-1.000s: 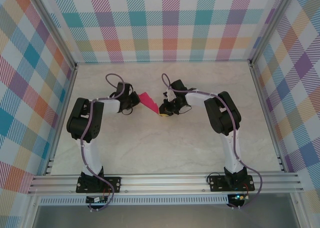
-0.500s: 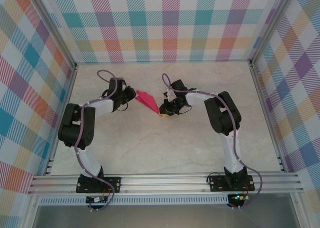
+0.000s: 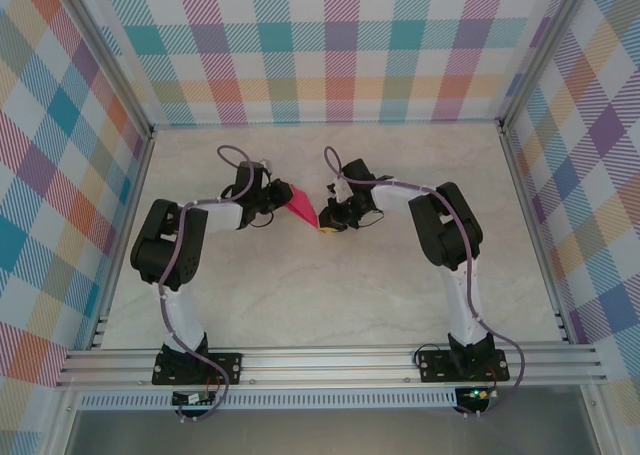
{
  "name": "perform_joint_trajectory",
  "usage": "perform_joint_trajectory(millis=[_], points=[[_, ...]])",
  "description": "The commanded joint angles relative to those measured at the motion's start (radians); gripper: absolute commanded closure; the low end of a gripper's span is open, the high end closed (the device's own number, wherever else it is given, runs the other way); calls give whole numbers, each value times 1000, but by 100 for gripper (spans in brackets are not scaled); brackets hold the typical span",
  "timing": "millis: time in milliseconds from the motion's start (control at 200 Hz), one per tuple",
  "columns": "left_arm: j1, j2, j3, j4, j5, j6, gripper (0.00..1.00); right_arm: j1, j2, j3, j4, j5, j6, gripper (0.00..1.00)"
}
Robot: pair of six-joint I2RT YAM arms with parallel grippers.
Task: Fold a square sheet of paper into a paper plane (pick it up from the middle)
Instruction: Fold the wing for the fifth time at the center of the table.
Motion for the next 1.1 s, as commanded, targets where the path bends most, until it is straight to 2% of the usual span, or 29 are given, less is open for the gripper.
perform_joint_trajectory(millis=[0, 195, 715, 1095], points=[[-6, 26, 57, -58, -58, -9, 86, -6, 34, -29, -64, 25, -29, 92], [-6, 59, 101, -164, -161, -6, 85, -6, 38, -26, -69, 27, -31, 92], [-3, 89, 125, -222, -221, 18, 85, -7, 40, -24, -70, 27, -30, 92], [33, 107, 111, -233, -272, 13, 86, -6, 47, -22, -77, 30, -31, 92]])
